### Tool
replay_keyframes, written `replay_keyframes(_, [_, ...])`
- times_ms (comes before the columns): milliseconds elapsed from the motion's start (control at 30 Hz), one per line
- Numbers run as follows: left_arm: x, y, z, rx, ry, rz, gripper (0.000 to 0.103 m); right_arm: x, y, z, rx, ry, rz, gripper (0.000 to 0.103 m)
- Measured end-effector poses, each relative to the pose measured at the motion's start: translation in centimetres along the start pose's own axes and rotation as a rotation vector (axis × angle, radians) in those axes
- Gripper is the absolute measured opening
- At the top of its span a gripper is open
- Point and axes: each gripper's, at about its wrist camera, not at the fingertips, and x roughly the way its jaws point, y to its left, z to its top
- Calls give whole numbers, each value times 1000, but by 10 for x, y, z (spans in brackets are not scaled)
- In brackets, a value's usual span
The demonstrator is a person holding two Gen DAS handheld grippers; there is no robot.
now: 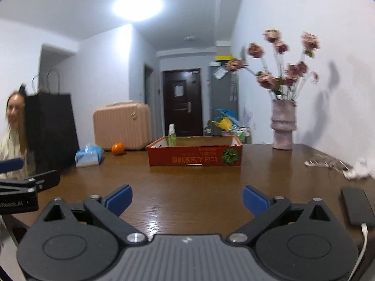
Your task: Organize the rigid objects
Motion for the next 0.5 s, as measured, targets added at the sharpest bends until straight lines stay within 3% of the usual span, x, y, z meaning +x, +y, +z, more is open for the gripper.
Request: replay_keyframes(500, [-3, -9, 5, -30, 10, -60, 103, -10, 0, 3, -14, 6, 1, 103])
